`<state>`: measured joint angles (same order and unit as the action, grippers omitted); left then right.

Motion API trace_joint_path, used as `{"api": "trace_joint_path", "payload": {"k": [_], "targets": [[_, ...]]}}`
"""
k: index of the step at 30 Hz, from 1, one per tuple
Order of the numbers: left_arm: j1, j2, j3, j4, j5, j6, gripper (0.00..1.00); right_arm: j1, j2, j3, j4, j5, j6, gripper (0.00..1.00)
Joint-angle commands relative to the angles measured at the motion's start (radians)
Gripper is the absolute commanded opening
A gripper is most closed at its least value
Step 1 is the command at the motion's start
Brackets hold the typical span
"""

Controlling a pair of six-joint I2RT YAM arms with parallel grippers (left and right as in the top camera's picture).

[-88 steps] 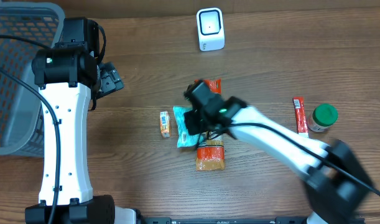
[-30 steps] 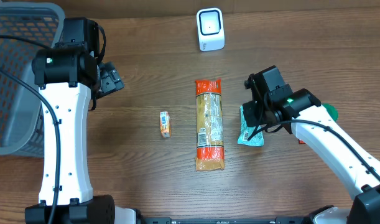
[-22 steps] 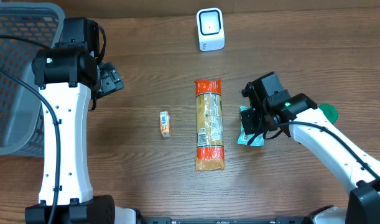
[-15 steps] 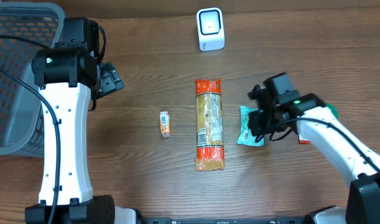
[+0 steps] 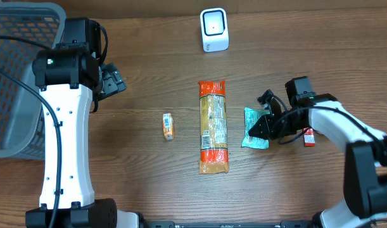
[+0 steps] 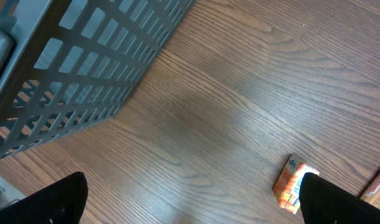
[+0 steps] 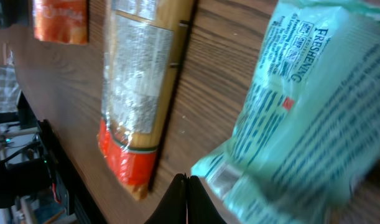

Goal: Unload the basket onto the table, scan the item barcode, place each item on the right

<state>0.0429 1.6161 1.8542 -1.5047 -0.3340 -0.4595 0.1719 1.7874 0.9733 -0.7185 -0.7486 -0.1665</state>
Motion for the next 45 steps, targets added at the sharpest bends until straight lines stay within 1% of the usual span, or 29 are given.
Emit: {"api": "trace_joint_path", "payload": {"k": [1, 4, 7, 10, 17, 21, 31, 33, 38, 40, 42, 45], "targets": [[0.003, 0.007, 0.005, -0.002, -0.012, 0.018, 1.00, -0.003, 0.040, -0.008, 0.011, -0.047, -0.024, 0.04], [0.003, 0.007, 0.005, -0.002, -0.012, 0.018, 1.00, -0.004, 0.056, -0.012, 0.021, -0.018, -0.024, 0.04], [0.003, 0.007, 0.005, -0.002, -0.012, 0.018, 0.99, -0.004, 0.065, -0.038, 0.074, 0.003, -0.014, 0.04], [0.003, 0.007, 0.005, -0.002, -0.012, 0.018, 1.00, -0.004, 0.072, -0.057, 0.114, 0.007, 0.032, 0.04], [0.003, 0.007, 0.005, -0.002, -0.012, 0.018, 1.00, -0.017, 0.074, -0.081, 0.126, 0.076, 0.062, 0.04], [0.003, 0.007, 0.005, -0.002, -0.012, 0.018, 0.99, -0.032, 0.078, -0.102, 0.155, 0.076, 0.089, 0.04], [0.003, 0.007, 0.005, -0.002, -0.012, 0.018, 1.00, -0.038, 0.077, -0.110, 0.160, 0.065, 0.089, 0.04], [0.003, 0.007, 0.005, -0.002, -0.012, 0.018, 1.00, -0.037, 0.077, -0.082, 0.116, 0.031, 0.086, 0.04], [0.003, 0.007, 0.005, -0.002, -0.012, 0.018, 1.00, -0.037, 0.076, 0.090, -0.207, -0.068, -0.126, 0.04], [0.003, 0.007, 0.005, -0.002, -0.012, 0.018, 1.00, -0.037, 0.076, 0.153, -0.304, -0.089, -0.173, 0.04], [0.003, 0.007, 0.005, -0.002, -0.012, 0.018, 1.00, -0.038, 0.076, 0.187, -0.333, -0.092, -0.170, 0.04], [0.003, 0.007, 0.005, -0.002, -0.012, 0.018, 1.00, -0.039, 0.076, 0.193, -0.320, -0.081, -0.167, 0.04]]}}
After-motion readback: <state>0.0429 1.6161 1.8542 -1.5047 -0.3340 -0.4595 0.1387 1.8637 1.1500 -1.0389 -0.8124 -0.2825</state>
